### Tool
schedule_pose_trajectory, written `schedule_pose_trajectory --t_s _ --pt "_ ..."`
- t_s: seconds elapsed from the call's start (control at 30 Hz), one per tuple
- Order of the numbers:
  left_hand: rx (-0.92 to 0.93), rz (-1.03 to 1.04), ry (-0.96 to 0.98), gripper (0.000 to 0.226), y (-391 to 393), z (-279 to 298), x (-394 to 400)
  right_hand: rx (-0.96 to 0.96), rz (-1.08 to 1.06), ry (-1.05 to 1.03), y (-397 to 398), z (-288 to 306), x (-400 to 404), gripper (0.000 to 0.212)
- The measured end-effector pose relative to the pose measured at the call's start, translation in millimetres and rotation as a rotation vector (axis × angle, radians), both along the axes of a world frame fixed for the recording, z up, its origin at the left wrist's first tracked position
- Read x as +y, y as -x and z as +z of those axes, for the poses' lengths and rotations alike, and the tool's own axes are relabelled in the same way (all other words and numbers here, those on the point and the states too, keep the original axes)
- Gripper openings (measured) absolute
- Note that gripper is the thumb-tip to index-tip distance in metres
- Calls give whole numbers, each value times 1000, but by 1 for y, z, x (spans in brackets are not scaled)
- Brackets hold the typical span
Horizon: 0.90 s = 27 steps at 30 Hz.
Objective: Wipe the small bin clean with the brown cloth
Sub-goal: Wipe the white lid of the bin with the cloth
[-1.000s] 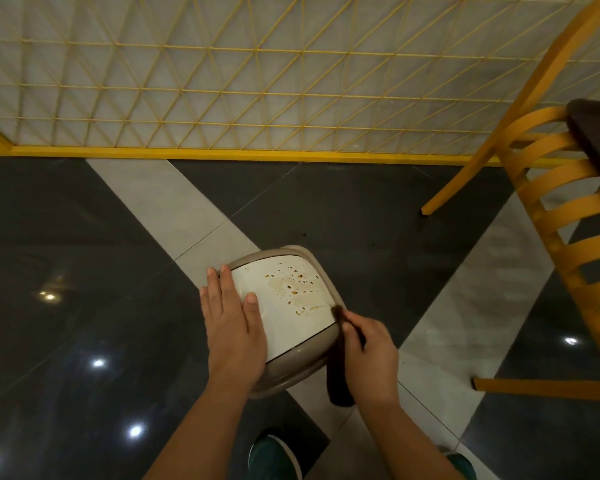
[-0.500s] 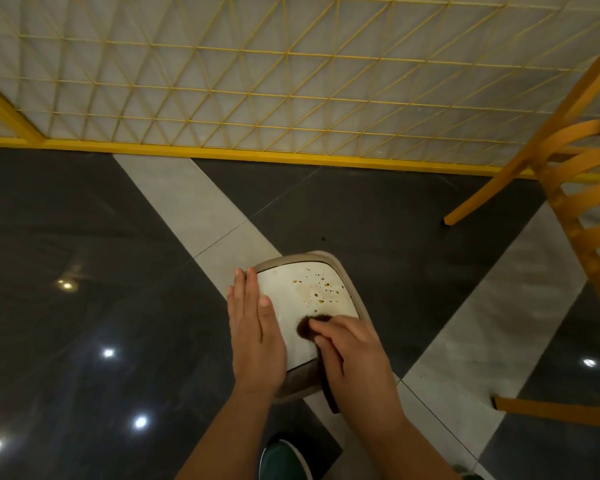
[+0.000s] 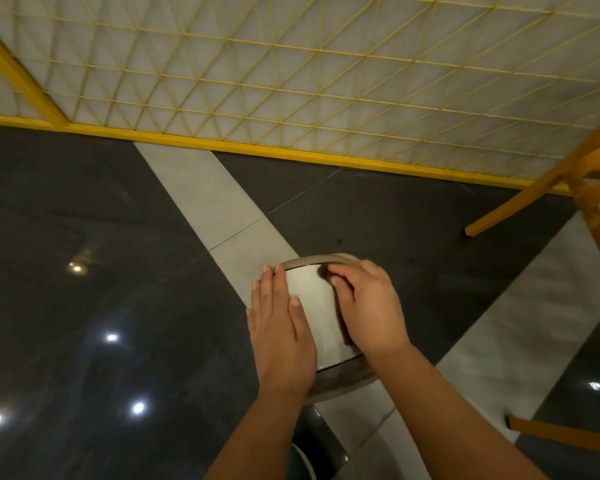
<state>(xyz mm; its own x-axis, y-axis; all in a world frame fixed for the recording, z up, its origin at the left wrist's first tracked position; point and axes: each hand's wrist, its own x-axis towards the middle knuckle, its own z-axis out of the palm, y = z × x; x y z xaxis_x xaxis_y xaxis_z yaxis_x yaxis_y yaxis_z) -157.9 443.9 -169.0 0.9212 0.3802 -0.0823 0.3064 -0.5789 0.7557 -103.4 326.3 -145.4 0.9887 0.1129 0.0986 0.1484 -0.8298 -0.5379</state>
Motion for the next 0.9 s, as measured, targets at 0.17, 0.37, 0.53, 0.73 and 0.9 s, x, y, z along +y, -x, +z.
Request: schedule_pose_trajectory --t_s 0.17,0.37,0.53,0.73,0.9 --pt "6 13 -13 48 -1 2 -2 -62 186 102 34 7 12 30" --pt "16 13 -32 55 -1 5 -4 -34 97 12 -21 8 23 25" --pt "18 36 -34 56 -2 4 -4 77 56 52 20 4 -2 41" --pt "4 -7 15 56 -1 3 -1 -96 235 129 57 -6 -10 47" --pt "72 -217 -147 61 -11 3 22 -14 203 -5 92 -9 -25 33"
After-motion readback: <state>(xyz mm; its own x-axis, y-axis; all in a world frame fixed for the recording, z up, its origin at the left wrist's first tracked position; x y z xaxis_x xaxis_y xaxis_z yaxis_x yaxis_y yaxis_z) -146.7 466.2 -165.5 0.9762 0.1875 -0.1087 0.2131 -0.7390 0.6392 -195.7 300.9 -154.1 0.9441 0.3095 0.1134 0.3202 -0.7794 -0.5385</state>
